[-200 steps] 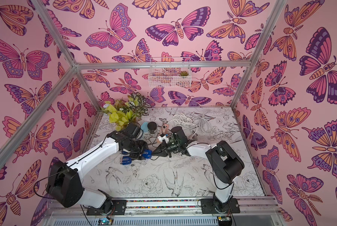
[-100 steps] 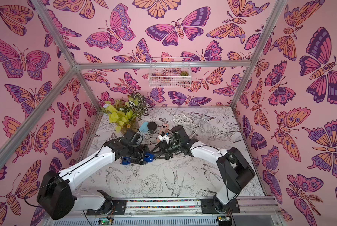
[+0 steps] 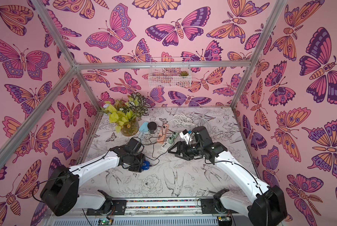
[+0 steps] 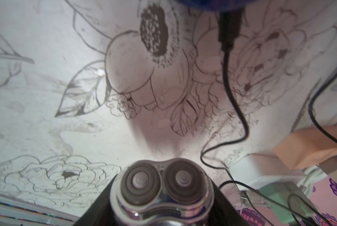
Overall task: Charge the electric shaver
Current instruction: Place the electric shaver at the center of the board.
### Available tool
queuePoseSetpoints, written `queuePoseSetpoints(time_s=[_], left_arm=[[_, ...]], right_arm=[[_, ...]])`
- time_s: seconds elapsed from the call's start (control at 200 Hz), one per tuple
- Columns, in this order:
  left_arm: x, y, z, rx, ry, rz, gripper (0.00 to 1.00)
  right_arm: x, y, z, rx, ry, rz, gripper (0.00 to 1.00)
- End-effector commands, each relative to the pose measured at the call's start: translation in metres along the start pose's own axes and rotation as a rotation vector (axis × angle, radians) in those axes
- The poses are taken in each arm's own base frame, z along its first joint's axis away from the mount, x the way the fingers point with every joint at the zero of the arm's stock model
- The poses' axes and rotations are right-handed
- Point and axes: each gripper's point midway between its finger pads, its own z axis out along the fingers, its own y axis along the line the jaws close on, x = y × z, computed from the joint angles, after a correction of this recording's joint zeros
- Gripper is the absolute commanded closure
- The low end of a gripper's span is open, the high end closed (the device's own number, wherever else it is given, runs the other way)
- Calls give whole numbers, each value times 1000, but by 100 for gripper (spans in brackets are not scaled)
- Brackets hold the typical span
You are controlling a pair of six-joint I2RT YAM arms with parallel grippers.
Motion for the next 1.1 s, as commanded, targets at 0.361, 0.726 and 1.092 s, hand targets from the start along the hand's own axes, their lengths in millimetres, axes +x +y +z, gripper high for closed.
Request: queuePoseSetpoints(time_s=[0.361,0.726,1.092], left_arm=[[-23,35,28,-74,-74,-9,35],[-15,22,-27,55,-61,48,6],[-79,-14,-169,364,-451,280,0]], right_arm=[[-25,-33,-13,148,-165,46,30],[-43,-35,-33,229,-273,36,28],[-89,-42,-196,856,-859,-88,1]])
